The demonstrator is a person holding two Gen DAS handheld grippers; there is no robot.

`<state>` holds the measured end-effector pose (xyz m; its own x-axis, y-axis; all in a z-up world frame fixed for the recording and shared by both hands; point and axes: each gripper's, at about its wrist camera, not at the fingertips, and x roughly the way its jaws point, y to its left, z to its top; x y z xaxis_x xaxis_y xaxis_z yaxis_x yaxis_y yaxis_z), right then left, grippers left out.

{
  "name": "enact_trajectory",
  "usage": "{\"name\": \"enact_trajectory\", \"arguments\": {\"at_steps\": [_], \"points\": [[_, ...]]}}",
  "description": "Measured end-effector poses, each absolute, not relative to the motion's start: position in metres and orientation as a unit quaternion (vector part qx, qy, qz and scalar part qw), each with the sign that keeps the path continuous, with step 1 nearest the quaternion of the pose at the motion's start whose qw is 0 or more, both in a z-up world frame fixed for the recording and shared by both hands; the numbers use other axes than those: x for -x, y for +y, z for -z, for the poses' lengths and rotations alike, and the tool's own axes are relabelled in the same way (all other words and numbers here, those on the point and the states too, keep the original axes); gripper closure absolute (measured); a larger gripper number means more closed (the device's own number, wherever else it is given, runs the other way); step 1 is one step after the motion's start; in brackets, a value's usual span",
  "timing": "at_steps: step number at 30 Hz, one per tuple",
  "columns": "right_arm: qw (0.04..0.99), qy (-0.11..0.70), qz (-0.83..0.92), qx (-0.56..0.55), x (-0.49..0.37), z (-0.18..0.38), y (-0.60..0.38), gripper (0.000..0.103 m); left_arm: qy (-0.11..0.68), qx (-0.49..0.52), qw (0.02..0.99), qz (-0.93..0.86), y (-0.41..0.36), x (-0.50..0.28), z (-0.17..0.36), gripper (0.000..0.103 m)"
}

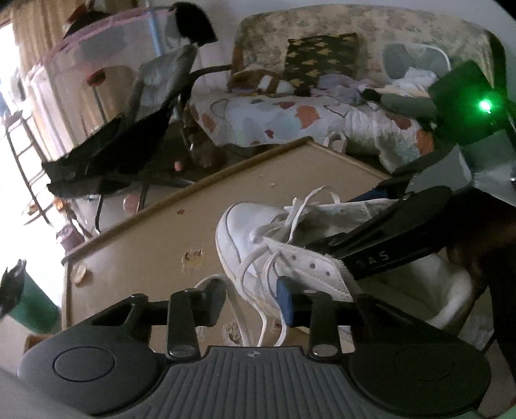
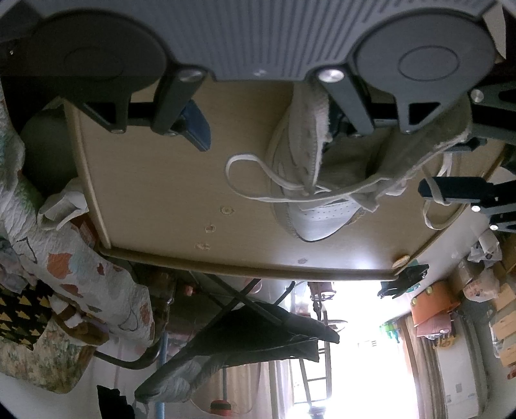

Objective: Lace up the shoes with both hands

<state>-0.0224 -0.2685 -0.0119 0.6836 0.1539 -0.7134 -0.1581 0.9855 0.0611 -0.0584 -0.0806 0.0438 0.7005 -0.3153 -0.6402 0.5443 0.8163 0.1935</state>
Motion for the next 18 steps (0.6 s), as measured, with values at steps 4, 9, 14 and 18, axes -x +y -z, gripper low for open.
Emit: {"name": "enact_trajectory", "arguments": {"at_steps": [4, 9, 14, 18], "points": [[0.918, 0.388, -0.084, 0.002, 0.023, 0.012, -0.268, 0.032, 0.302, -0.211, 0.893, 0.26, -0.086, 0.056, -0.044, 0.088], [0.918, 0.388, -0.084, 0.002, 0.024, 0.013, -0.267, 0.032, 0.308, -0.218, 0.88, 0.29, -0.08, 0.049, -0.048, 0.091], [0.918, 0.388, -0.084, 0.0, 0.024, 0.013, -0.268, 0.031, 0.307, -0.241, 0.852, 0.349, -0.07, 0.038, -0.049, 0.092], [0.918, 0.388, -0.083, -0.001, 0.023, 0.013, -0.269, 0.03, 0.309, -0.266, 0.843, 0.351, -0.071, 0.027, -0.049, 0.099]]}}
